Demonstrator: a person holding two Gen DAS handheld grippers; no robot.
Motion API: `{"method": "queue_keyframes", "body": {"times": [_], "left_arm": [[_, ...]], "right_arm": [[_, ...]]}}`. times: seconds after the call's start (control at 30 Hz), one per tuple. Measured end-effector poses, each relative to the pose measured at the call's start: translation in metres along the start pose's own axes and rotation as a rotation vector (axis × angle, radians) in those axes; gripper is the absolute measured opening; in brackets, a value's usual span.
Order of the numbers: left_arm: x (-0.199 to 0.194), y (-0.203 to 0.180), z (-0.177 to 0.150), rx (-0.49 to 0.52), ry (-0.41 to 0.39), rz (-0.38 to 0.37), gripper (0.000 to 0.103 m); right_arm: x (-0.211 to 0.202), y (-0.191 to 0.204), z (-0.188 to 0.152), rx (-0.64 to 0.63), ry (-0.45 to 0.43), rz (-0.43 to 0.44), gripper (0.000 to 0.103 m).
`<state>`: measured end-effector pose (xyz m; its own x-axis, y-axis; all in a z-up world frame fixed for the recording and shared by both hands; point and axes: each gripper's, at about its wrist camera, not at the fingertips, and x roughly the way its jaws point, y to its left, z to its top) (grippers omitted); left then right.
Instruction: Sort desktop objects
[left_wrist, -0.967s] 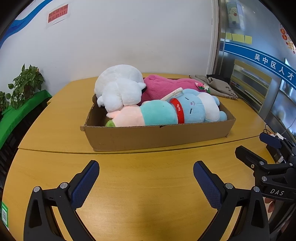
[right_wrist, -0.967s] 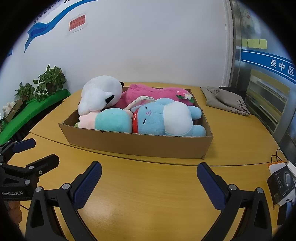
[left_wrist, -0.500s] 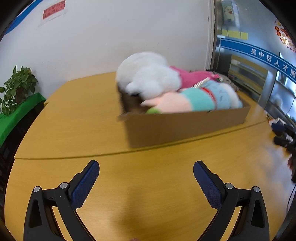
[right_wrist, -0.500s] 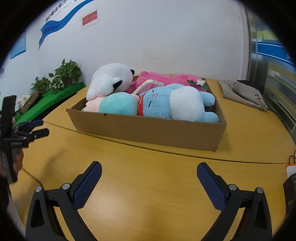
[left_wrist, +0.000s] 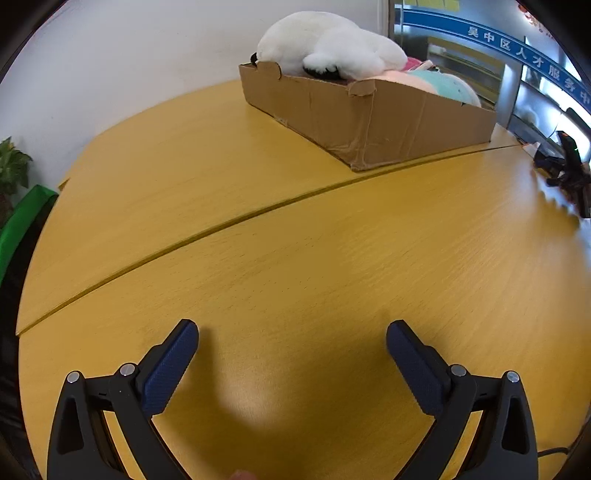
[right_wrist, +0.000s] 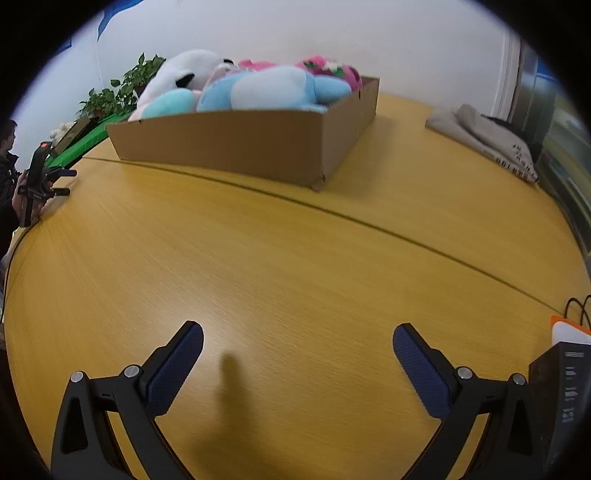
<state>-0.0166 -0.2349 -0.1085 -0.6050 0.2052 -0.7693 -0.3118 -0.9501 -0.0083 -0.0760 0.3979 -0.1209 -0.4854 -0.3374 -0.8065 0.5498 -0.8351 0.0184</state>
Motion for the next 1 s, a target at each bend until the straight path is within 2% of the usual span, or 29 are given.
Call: {"method": "queue_keyframes", "body": {"times": [0.1, 0.23, 0.43, 1.0], "left_arm": [[0.005, 0.006, -0.003, 0.046, 0.022, -0.036, 0.103], [0.012, 0.013, -0.008, 0.104, 0.05, -0.083, 0.103], [0.015, 0.018, 0.004, 0.094, 0.066, -0.077, 0.103], [0.023, 0.02, 0.012, 0.11, 0.064, -0.081, 0.103]], "right_arm": [[0.007, -0.009, -0.004, -0.02, 0.017, -0.011, 0.103], [0.014, -0.01, 0.003, -0.068, 0.019, 0.031, 0.103], [0.016, -0.007, 0.006, -0.129, 0.023, 0.076, 0.103], [0.012, -0.002, 0.016, -0.141, 0.02, 0.078, 0.103]]}}
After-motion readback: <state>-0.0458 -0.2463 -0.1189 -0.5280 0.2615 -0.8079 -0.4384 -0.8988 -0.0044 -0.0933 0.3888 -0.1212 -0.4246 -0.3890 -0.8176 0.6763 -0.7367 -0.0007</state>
